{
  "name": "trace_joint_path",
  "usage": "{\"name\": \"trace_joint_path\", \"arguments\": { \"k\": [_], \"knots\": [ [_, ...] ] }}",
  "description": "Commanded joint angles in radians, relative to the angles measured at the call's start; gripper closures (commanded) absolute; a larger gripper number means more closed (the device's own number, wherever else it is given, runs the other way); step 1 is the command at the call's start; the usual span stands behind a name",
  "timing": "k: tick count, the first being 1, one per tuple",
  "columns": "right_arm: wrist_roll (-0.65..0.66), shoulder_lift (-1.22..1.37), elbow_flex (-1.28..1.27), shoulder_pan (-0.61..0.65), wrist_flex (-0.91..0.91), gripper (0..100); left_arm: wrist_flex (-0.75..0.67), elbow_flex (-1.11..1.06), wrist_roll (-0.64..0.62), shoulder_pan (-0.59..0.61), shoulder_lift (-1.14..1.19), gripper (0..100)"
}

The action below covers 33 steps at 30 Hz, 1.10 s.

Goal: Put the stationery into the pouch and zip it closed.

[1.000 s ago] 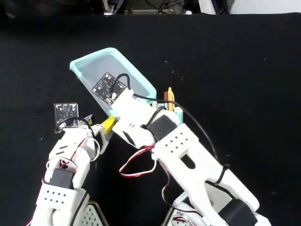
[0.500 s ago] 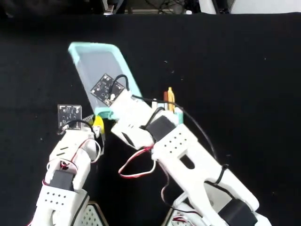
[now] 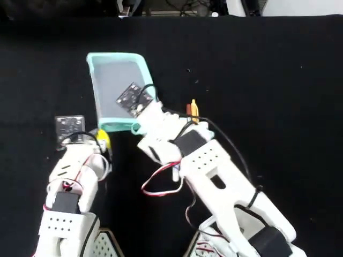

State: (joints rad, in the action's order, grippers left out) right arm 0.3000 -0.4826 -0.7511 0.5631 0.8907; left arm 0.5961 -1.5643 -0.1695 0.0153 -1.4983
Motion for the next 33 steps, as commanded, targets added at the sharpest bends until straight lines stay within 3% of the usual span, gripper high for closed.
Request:
{"name": "trace_joint_path", "arguments": {
  "k": [1,12,17,19,24,33],
  "knots": [
    [0.009,-0.039,0.013,-0.044,-0.012,98.6,0.006,0.076,0.0,0.071,-0.008,97],
    [0.015,-0.196,-0.005,-0.041,0.026,98.6,0.006,0.082,0.0,0.084,-0.008,97],
    [0.015,-0.243,-0.033,0.002,0.026,98.6,0.011,0.074,-0.002,0.024,-0.008,97],
    [0.015,-0.232,-0.033,0.031,0.026,98.6,0.054,0.079,-0.002,-0.036,-0.008,92],
    [0.015,-0.206,-0.031,0.04,0.025,98.6,0.117,0.084,-0.002,-0.122,-0.008,70],
    [0.015,-0.205,-0.031,0.04,0.025,98.6,0.117,0.091,0.003,-0.119,-0.009,75]
  ]
}}
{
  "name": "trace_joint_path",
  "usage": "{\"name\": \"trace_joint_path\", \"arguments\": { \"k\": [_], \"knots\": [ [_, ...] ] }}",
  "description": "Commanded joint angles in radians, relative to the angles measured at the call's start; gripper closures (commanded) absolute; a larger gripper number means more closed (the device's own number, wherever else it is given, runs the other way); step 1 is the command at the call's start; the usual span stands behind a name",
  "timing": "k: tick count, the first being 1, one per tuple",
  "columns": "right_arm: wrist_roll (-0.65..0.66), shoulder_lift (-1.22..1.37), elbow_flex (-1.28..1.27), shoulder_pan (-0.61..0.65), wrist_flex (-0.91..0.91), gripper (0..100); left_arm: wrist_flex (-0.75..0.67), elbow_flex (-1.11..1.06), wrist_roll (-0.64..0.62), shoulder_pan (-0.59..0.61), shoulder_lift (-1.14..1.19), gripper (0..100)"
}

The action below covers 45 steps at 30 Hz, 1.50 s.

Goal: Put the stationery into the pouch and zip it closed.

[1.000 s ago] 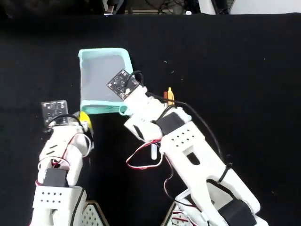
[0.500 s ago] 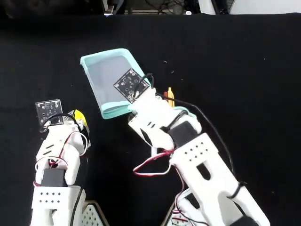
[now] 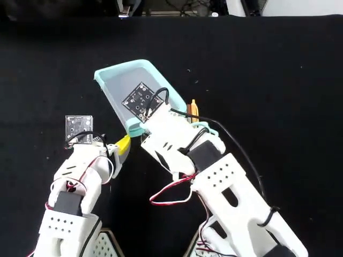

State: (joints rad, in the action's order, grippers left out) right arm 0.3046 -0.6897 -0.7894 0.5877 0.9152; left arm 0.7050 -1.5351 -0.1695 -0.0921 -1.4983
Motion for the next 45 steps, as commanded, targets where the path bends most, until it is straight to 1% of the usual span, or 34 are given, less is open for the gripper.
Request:
{"name": "trace_joint_path", "arguments": {
  "k": [1,3,5,7,9,16,21,23,28,31,33,36,38,45],
  "knots": [
    [0.011,0.002,0.007,0.015,0.0,98.6,0.015,0.076,0.003,-0.002,-0.009,75],
    [0.011,0.002,0.007,0.014,0.0,98.6,0.066,0.122,0.002,0.028,-0.009,75],
    [0.011,0.002,0.007,0.014,-0.002,98.6,0.152,0.191,0.0,0.053,-0.009,75],
    [0.011,0.002,0.007,0.014,-0.002,98.6,0.224,0.246,0.0,0.064,-0.009,75],
    [0.011,0.002,0.007,0.014,-0.006,98.6,0.262,0.275,0.0,0.061,-0.009,75],
    [0.011,0.004,0.002,0.012,-0.015,98.6,0.269,0.272,0.0,0.058,-0.009,75],
    [0.011,0.004,0.002,0.012,-0.015,98.6,0.264,0.243,0.0,0.001,-0.008,75],
    [0.011,0.004,0.002,0.012,-0.015,98.6,0.229,0.217,0.0,-0.012,-0.008,75],
    [0.011,0.004,0.002,0.012,-0.009,98.6,0.063,0.09,0.012,-0.005,-0.008,75],
    [0.011,0.004,0.002,0.014,-0.008,98.6,-0.044,0.013,0.077,-0.004,-0.008,75],
    [0.011,0.004,0.002,0.015,-0.008,98.6,-0.092,-0.013,0.089,0.019,-0.008,75],
    [0.011,0.004,0.002,0.017,-0.008,98.6,-0.143,-0.019,0.063,0.079,-0.008,75],
    [0.011,0.004,0.002,0.017,-0.008,98.6,-0.167,-0.022,0.057,0.096,0.002,75],
    [0.011,0.001,0.005,0.087,0.02,98.6,-0.19,-0.031,0.055,0.059,0.002,75]
  ]
}}
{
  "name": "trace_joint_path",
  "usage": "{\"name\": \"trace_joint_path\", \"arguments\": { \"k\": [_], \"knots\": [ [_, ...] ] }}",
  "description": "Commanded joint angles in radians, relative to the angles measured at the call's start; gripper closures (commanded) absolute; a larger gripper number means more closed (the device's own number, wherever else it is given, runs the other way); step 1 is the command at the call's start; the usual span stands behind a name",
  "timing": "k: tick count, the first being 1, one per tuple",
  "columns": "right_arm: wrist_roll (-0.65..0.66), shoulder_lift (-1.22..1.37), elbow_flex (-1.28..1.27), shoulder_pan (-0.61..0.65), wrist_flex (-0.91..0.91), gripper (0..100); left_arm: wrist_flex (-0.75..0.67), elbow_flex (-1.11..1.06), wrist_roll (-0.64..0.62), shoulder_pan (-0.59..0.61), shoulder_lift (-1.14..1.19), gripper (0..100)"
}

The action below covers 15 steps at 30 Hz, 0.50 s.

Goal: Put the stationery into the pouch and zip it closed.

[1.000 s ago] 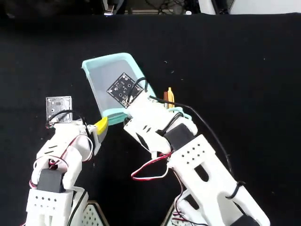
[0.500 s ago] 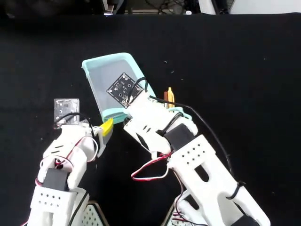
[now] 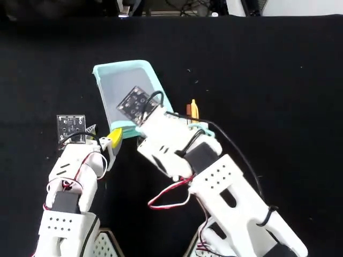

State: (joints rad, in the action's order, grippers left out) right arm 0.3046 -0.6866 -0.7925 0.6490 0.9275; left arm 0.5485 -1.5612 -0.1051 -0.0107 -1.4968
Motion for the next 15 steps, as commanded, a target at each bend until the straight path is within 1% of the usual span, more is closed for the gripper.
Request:
{"name": "trace_joint_path", "arguments": {
  "k": [1,6,15],
  "knots": [
    [0.011,-0.004,0.008,0.028,0.008,98.6,-0.037,-0.015,-0.009,-0.031,0.0,75],
    [0.011,-0.005,0.008,0.031,0.009,98.6,-0.115,-0.067,-0.009,-0.035,0.002,75],
    [0.012,-0.007,0.012,0.032,0.023,98.6,-0.118,-0.074,-0.002,-0.033,0.002,75]
  ]
}}
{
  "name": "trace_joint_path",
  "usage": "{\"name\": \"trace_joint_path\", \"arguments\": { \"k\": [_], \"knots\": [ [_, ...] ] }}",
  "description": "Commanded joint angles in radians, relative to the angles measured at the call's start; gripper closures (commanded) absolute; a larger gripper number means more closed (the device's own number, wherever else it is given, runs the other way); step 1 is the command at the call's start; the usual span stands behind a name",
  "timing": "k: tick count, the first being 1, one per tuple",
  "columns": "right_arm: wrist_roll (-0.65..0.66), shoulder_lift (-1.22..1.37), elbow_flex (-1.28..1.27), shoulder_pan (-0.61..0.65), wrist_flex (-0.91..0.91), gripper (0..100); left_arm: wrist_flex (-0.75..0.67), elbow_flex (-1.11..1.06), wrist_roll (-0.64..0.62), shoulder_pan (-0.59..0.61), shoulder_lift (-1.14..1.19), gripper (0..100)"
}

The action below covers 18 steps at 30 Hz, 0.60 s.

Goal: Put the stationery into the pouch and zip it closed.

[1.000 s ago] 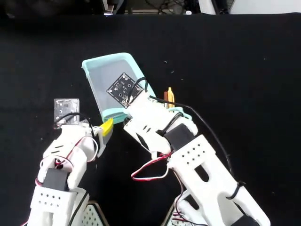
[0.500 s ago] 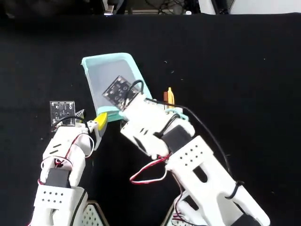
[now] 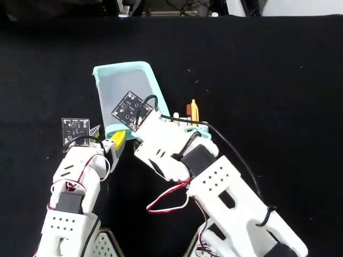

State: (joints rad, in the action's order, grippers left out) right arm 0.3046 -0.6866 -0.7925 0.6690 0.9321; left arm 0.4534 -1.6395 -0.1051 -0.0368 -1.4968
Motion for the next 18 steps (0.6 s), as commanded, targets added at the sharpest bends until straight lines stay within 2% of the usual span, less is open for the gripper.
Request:
{"name": "trace_joint_path", "arguments": {
  "k": [1,4,9,12,14,17,18],
  "knots": [
    [0.014,-0.007,0.016,0.012,0.028,98.6,-0.025,-0.002,0.0,-0.007,0.003,75],
    [0.038,-0.007,0.031,0.014,0.054,98.6,-0.026,-0.016,0.002,-0.007,0.003,75],
    [0.04,-0.007,0.031,0.014,0.057,98.6,-0.054,-0.025,0.002,0.061,0.003,75],
    [0.04,-0.007,0.031,0.014,0.057,98.6,-0.052,-0.038,0.049,0.065,0.003,76],
    [0.04,-0.007,0.031,0.014,0.058,98.6,-0.052,-0.039,0.055,0.065,0.003,81],
    [0.04,-0.007,0.031,0.014,0.057,98.6,-0.052,-0.038,0.057,0.065,0.003,96],
    [0.04,-0.008,0.031,0.014,0.055,98.6,-0.051,-0.036,0.058,0.065,0.003,98]
  ]
}}
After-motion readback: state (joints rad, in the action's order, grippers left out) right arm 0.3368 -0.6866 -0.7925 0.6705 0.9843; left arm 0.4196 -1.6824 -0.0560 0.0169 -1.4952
